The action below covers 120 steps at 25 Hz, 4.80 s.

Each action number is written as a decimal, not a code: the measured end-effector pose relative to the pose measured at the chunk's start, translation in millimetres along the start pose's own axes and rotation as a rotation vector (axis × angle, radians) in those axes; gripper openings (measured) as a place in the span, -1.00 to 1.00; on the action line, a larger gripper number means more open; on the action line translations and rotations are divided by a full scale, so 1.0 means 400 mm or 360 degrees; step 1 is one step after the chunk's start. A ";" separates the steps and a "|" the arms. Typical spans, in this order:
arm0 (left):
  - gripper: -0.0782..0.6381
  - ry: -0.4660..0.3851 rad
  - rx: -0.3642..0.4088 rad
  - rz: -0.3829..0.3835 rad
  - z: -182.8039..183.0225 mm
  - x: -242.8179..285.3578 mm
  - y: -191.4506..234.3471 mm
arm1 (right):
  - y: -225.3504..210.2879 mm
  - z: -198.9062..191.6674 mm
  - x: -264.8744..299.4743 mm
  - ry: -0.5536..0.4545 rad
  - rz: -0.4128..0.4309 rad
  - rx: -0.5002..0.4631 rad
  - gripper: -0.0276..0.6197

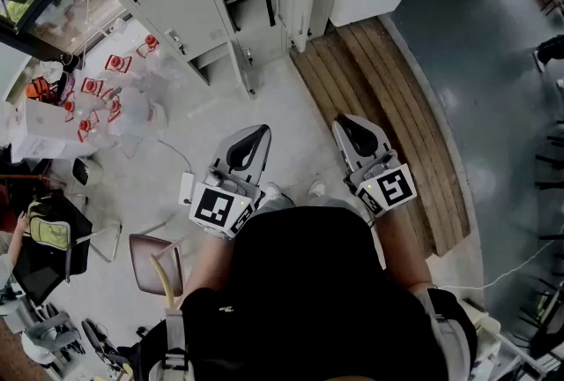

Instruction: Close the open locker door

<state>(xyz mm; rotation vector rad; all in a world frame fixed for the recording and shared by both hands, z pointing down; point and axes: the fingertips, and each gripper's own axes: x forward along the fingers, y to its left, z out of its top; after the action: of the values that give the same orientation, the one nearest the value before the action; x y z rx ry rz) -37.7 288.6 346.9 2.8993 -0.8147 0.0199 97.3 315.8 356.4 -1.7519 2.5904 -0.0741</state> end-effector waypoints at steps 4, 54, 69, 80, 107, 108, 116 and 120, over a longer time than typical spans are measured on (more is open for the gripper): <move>-0.72 -0.0007 -0.0011 0.0010 -0.009 -0.030 0.037 | 0.035 -0.010 0.023 0.0009 0.0001 -0.0009 -0.77; -0.72 0.0253 -0.0049 0.0534 -0.069 0.552 0.378 | -0.675 -0.199 0.521 0.0208 0.0221 0.0254 -0.76; -0.72 0.0277 -0.0119 0.0601 -0.093 0.537 0.492 | -0.745 -0.379 0.705 0.0496 0.0209 0.0294 -0.53; -0.72 0.0346 -0.0164 0.0623 -0.128 0.514 0.625 | -0.765 -0.551 0.821 0.0768 0.0212 0.0241 -0.36; -0.72 0.0314 -0.0248 0.0644 -0.148 0.338 0.918 | -0.570 -0.616 1.010 0.0851 0.0109 0.0188 -0.47; -0.72 0.0314 -0.0254 0.0642 -0.150 0.326 0.932 | -0.556 -0.617 1.024 0.0850 0.0102 0.0190 -0.47; -0.72 0.0298 -0.0288 0.0677 -0.159 0.244 1.014 | -0.474 -0.617 1.140 0.0827 -0.0018 0.0232 -0.43; -0.72 0.0285 -0.0304 0.0732 -0.158 0.212 1.030 | -0.442 -0.618 1.189 0.0809 -0.0036 0.0244 -0.43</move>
<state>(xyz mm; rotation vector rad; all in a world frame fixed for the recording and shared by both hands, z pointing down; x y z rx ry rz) -177.8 -95.7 463.3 2.4337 -1.3415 0.2286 74.6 -183.5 618.7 -1.9042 2.7797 -0.7938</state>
